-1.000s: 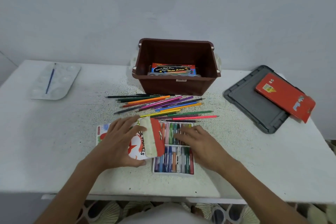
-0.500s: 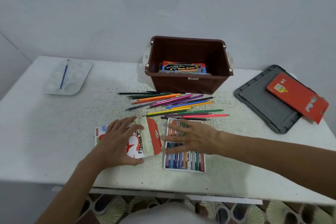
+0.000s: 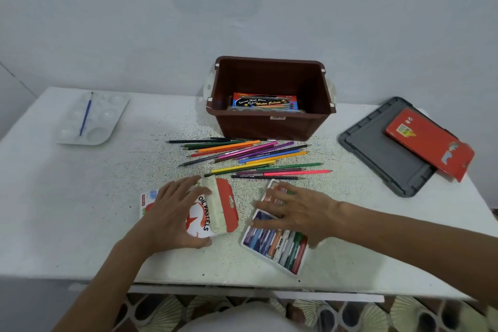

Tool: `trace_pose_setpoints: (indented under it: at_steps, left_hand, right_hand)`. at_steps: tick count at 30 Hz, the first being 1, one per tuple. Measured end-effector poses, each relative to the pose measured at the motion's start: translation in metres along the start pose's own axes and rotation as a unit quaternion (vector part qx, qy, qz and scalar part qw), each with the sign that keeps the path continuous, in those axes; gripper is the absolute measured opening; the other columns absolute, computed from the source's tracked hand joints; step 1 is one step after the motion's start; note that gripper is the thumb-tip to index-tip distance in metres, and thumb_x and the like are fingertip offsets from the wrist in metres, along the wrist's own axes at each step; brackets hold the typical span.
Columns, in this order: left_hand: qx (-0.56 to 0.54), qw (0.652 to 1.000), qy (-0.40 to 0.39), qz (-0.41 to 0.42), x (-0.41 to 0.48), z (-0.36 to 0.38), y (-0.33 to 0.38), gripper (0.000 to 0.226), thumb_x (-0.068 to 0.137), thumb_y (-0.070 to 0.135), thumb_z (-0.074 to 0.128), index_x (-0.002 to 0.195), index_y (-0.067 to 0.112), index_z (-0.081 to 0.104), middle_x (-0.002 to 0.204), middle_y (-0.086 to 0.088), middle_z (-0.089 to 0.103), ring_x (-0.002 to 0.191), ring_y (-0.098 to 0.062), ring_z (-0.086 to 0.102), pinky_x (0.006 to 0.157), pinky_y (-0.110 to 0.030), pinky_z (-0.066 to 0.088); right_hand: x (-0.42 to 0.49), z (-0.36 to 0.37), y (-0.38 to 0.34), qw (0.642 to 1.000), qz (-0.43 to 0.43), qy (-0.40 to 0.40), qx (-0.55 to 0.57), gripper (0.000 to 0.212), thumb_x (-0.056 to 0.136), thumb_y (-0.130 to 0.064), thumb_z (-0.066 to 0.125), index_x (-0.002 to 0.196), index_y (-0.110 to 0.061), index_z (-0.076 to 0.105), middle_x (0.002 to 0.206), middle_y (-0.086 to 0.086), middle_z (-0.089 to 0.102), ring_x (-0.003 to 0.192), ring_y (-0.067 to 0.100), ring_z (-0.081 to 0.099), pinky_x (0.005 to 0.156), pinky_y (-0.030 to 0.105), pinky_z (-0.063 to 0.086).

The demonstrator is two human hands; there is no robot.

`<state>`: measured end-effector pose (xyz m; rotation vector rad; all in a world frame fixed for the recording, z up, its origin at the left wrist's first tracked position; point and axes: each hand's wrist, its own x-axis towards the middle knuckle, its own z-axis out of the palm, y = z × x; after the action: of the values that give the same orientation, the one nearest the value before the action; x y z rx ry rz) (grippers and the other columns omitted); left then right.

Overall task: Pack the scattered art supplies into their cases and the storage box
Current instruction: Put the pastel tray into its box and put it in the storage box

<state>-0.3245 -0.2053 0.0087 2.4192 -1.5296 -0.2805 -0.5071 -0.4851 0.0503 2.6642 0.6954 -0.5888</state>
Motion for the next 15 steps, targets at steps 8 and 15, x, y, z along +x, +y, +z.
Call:
trace_pose_setpoints:
  at_steps: [8,15]
  left_hand:
    - [0.005,1.000,-0.023,0.019,0.021,0.012,0.030,0.101,0.056,0.092,0.054,0.136,0.035,0.034,0.151,-0.001,0.036,0.139,-0.025,0.033,0.112,-0.043,0.020]
    - [0.015,0.995,-0.090,0.045,0.040,0.014,0.064,0.105,0.058,0.086,0.061,0.145,0.041,0.023,0.161,0.008,0.007,0.147,-0.015,0.003,0.113,-0.030,0.003]
  right_hand:
    - [-0.041,0.012,0.015,0.984,0.126,-0.069,0.102,0.118,0.072,-0.079,0.061,0.156,-0.028,-0.005,0.158,0.017,0.017,0.143,0.037,0.020,0.120,0.049,0.018]
    - [-0.066,0.039,0.013,0.943,0.266,-0.017,0.202,0.119,0.065,-0.094,0.044,0.155,-0.030,0.000,0.154,0.005,0.024,0.137,0.028,0.027,0.119,0.048,0.020]
